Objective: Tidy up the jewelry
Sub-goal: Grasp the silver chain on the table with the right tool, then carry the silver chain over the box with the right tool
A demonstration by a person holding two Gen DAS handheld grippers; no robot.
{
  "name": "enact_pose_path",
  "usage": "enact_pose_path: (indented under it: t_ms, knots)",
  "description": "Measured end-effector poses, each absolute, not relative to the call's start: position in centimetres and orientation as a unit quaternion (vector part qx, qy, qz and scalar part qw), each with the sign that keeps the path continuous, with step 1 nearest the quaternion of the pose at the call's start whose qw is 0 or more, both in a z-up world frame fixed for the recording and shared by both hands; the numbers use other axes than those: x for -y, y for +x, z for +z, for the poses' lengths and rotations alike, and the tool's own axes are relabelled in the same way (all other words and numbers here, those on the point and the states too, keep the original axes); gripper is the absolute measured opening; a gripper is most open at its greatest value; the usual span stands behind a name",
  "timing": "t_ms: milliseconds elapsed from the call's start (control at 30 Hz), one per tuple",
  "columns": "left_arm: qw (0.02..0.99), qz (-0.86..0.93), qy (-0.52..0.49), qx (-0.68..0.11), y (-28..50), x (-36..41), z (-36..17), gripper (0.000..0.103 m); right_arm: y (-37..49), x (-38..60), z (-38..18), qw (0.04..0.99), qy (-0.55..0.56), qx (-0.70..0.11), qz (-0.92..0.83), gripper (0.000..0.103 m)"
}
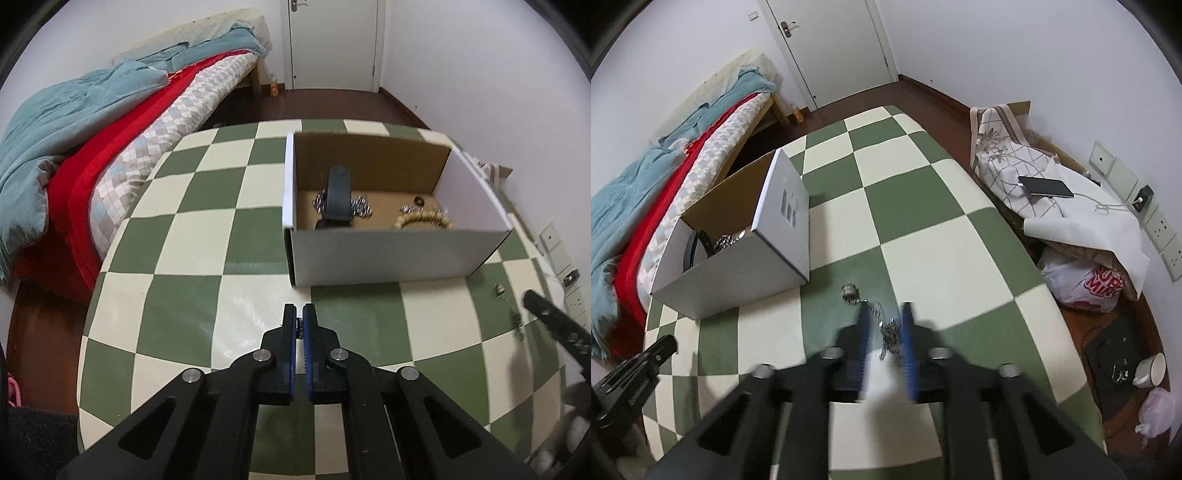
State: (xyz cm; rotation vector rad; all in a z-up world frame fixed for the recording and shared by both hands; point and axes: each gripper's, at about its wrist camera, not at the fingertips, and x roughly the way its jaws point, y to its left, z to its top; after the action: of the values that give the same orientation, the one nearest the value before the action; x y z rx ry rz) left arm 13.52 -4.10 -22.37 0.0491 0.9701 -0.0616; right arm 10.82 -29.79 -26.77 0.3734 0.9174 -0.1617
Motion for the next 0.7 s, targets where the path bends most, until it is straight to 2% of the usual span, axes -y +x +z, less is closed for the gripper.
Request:
enact_pose_path:
  t_ms: [33, 300, 333, 400, 433, 700]
  knots:
    - [0.884, -0.03, 0.019, -0.465, 13.6, 3.8, -22.0, 0.001, 11.4, 29.6, -26.9, 0.876, 0.17, -0.446, -0.077, 0.04]
    - [0.887, -0.017, -0.015, -0.462, 14.0, 0.1, -19.5, 0.001, 14.6, 26.3, -28.2, 0.88, 0.074, -0.465, -0.06, 0.04]
    - [0.887, -0.013, -0.016, -0.462, 14.0, -0.4, -19.4, 0.001, 14.7, 25.9, -28.3, 0.883, 0.062, -0.462, -0.059, 0.038]
    - [0.886, -0.007, -0.015, -0.462, 13.9, -1.1, -19.1, 0.001, 14.8, 25.2, -28.4, 0.885, 0.041, -0.459, -0.061, 0.016]
    - [0.887, -0.005, -0.015, -0.462, 13.9, -1.3, -19.1, 0.001, 14.8, 25.1, -28.3, 0.886, 0.04, -0.458, -0.06, 0.01]
    - [0.885, -0.016, -0.048, -0.463, 13.4, -3.0, -17.4, 0.001, 12.3, 27.3, -24.8, 0.894, 0.137, -0.425, -0.044, 0.01]
